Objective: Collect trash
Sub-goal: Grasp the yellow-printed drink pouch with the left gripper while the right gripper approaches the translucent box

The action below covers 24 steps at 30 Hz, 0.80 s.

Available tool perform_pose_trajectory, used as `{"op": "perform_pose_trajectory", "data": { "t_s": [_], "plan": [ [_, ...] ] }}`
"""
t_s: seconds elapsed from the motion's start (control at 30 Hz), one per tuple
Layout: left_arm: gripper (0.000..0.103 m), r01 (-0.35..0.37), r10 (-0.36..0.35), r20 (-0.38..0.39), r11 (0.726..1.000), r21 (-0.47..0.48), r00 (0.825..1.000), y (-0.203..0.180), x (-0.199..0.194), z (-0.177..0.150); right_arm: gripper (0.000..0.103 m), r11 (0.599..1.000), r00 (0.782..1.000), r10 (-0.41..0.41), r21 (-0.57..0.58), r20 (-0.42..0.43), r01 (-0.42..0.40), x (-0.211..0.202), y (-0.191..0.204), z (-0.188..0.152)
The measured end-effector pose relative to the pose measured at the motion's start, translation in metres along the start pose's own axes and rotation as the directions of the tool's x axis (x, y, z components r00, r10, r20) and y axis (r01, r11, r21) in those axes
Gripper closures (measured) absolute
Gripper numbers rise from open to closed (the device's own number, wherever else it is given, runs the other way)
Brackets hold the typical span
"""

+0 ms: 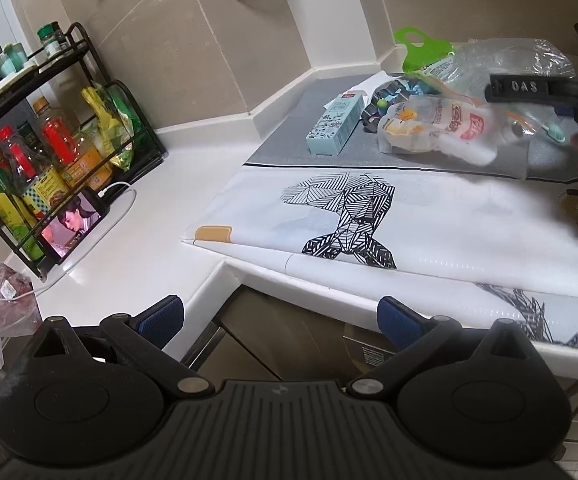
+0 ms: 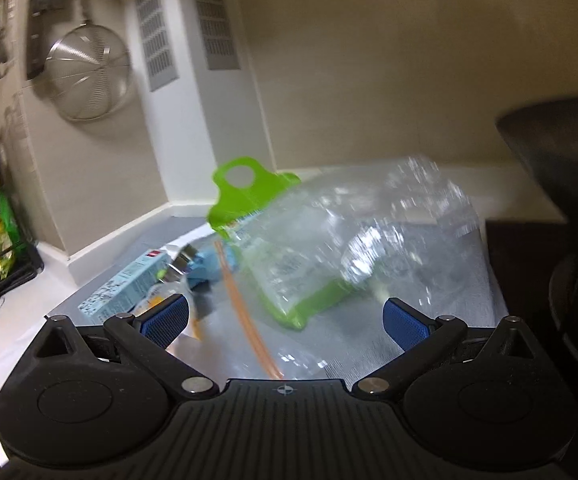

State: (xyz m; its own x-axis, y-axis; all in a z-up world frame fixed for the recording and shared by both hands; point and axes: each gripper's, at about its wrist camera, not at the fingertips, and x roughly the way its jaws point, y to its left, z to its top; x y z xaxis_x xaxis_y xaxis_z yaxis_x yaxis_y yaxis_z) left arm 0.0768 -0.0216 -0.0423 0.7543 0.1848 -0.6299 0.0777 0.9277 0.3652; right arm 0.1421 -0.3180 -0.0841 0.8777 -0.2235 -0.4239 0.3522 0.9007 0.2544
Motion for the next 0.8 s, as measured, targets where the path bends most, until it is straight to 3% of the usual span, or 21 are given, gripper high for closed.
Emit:
{"op": "perform_pose_trajectory", "data": {
  "t_s": [0.1, 0.33, 0.8],
  "plan": [
    [0.000, 0.001, -0.001, -0.008, 1.000, -0.008, 1.000, -0.006, 0.006, 0.005, 0.000, 0.998, 0.997, -0.024, 0.054, -0.076, 0.028, 0.009, -0.005, -0.002],
    [0.000, 0.011, -0.011, 0.001, 1.000, 0.016, 1.000, -0.023, 0.006, 0.009, 0.000, 0.996, 0.995, -0.053, 0.065, -0.079, 0.059, 0.014, -0.008, -0.007],
    [0.000, 0.024, -0.024, -0.001, 0.999, 0.041, 1.000, -0.034, 0.015, 0.015, 0.005, 0.999, 0.996, -0.014, 0.050, -0.084, 0.018, 0.014, -0.009, -0.009]
  ]
}}
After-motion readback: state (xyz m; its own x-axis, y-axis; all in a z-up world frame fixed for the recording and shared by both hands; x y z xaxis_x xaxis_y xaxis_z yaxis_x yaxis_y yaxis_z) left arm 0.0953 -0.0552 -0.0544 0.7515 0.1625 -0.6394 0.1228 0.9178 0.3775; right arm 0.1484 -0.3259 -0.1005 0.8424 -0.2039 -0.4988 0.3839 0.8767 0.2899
